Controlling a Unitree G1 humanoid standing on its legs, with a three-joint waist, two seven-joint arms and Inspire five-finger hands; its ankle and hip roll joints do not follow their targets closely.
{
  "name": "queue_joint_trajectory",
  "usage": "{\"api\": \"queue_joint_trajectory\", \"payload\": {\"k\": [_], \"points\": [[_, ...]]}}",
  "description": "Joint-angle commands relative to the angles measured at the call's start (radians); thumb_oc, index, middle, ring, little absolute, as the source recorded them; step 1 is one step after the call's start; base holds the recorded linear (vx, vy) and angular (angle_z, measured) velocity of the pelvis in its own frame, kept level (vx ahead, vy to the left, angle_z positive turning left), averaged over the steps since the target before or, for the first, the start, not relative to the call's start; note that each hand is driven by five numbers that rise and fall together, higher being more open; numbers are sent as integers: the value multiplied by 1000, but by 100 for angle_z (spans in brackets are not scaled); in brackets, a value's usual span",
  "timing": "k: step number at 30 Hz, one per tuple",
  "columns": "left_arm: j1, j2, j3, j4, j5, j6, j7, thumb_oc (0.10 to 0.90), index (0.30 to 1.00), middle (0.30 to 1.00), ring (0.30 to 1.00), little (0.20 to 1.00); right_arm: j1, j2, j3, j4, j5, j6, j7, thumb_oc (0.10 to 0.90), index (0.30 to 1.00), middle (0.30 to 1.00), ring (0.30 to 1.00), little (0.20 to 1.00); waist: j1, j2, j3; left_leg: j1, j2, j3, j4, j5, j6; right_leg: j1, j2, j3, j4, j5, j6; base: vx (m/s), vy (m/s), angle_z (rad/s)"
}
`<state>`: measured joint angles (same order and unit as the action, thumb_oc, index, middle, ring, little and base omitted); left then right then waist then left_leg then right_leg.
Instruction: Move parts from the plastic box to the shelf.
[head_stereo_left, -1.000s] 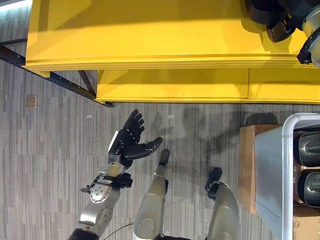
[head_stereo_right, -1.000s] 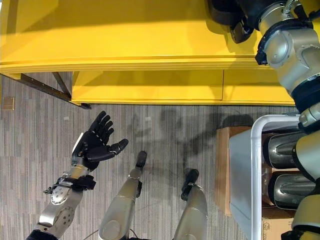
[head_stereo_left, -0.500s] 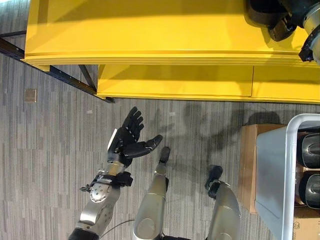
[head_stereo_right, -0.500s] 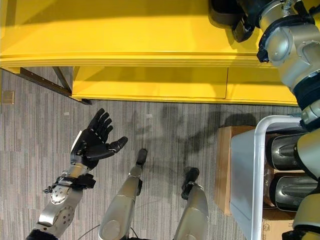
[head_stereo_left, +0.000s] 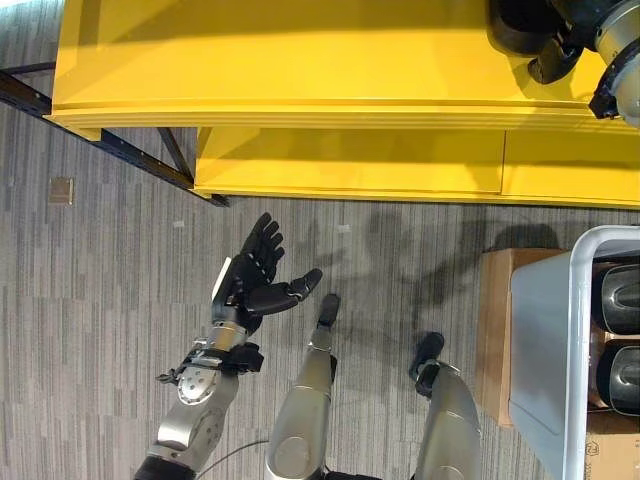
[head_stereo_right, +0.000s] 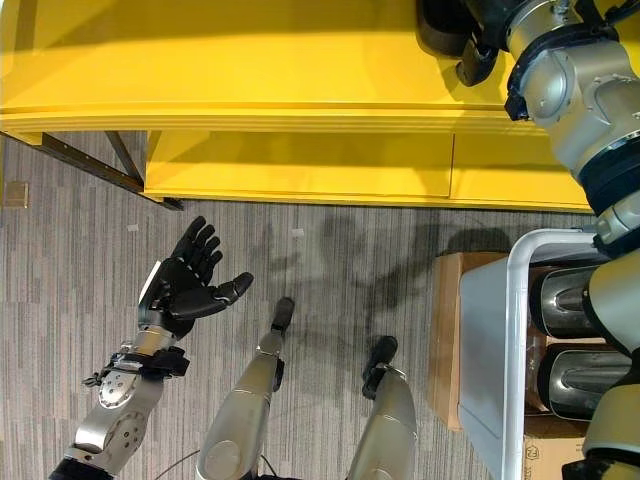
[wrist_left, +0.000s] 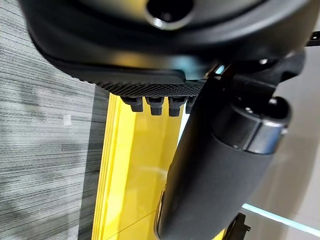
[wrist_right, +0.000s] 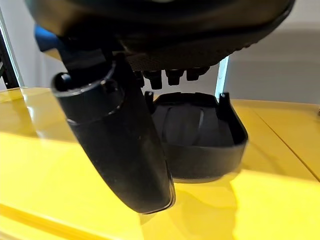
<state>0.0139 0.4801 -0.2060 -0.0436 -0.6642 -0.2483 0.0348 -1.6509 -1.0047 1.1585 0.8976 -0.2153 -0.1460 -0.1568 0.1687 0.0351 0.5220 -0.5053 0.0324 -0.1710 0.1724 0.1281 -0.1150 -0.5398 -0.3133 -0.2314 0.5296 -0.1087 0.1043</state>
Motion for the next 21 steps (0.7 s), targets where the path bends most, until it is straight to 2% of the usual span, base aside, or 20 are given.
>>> {"api": "queue_joint_trajectory", "payload": {"k": [1, 15, 21], "points": [[-5, 70, 45, -123, -34, -122, -4, 900, 1000, 1000, 1000, 1000, -197, -7, 19, -22, 5, 2, -86, 900, 1000, 1000, 1000, 1000, 15, -54, -43, 25, 95, 66, 119, -160, -12, 73, -31, 33, -78, 55, 27, 0, 0, 0], [-14, 95, 44, -120, -35, -106, -18, 900, 1000, 1000, 1000, 1000, -167, -61, -20, -213, -36, 5, -77, 900, 1000, 1000, 1000, 1000, 7, -81, -62, 52, 100, 68, 141, -175, -14, 115, -33, 25, -84, 59, 30, -12, 2, 0], [-16, 98, 49, -115, -26, -97, -20, 900, 1000, 1000, 1000, 1000, -110, -95, -108, -336, -42, 1, -92, 900, 1000, 1000, 1000, 1000, -8, -85, -80, 78, 105, 73, 136, -177, -14, 136, -27, 32, -100, 65, 32, 0, 0, 0]]}}
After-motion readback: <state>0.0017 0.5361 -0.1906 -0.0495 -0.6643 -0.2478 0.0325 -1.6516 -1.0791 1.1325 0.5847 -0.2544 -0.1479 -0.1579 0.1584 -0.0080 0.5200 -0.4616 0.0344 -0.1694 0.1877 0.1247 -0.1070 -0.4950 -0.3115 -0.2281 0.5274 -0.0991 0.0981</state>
